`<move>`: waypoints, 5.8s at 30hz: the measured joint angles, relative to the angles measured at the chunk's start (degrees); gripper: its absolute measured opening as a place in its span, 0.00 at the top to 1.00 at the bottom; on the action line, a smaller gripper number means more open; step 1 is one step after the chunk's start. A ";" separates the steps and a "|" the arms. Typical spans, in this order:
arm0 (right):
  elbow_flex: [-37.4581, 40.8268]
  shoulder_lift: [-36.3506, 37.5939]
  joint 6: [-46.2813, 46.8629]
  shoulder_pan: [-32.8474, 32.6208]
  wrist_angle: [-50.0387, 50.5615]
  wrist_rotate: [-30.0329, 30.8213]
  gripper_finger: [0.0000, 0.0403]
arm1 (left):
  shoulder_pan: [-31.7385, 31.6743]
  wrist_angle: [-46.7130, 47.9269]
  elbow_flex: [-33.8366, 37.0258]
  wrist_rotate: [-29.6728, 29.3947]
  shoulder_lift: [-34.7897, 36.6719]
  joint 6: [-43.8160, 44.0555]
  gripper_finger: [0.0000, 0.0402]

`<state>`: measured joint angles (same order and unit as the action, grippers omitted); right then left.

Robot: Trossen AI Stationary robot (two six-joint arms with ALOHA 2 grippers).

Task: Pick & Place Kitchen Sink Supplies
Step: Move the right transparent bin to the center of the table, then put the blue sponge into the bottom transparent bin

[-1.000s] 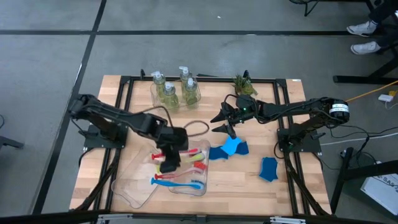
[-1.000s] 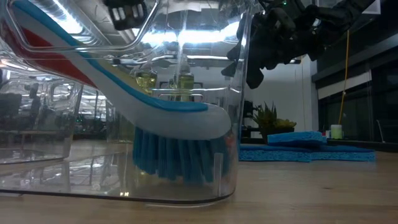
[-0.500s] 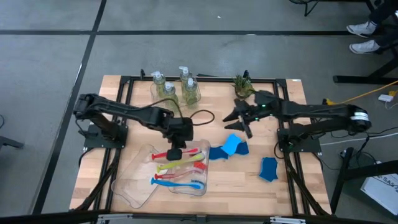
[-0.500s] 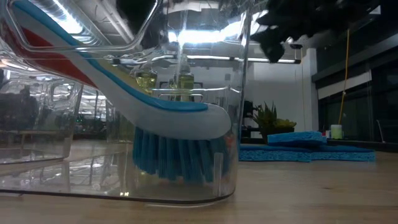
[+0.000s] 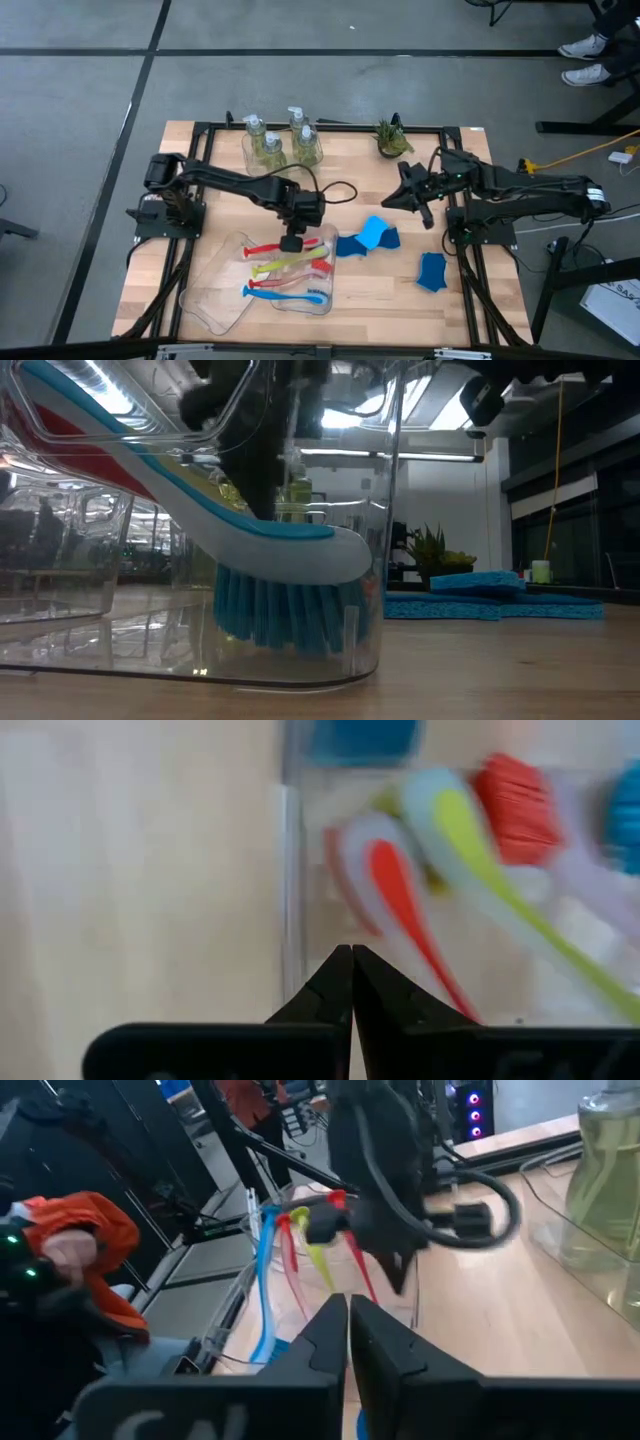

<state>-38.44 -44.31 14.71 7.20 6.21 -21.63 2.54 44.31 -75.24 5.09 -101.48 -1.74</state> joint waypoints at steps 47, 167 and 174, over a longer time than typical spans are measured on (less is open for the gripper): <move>5.25 0.56 -2.66 -0.28 5.45 9.83 0.94 | -10.51 -41.17 14.75 6.65 24.84 -13.02 1.00; -22.14 -50.00 34.79 -32.49 47.48 46.03 0.51 | -4.56 -45.35 74.73 -8.04 88.71 2.01 0.98; -22.12 -55.72 34.37 -32.17 47.48 44.59 0.45 | -4.56 -45.35 74.73 -8.03 88.71 2.01 0.97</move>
<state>-60.55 -100.03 49.08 -24.97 53.69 22.96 -2.02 -1.04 -0.51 -2.94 -12.78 0.27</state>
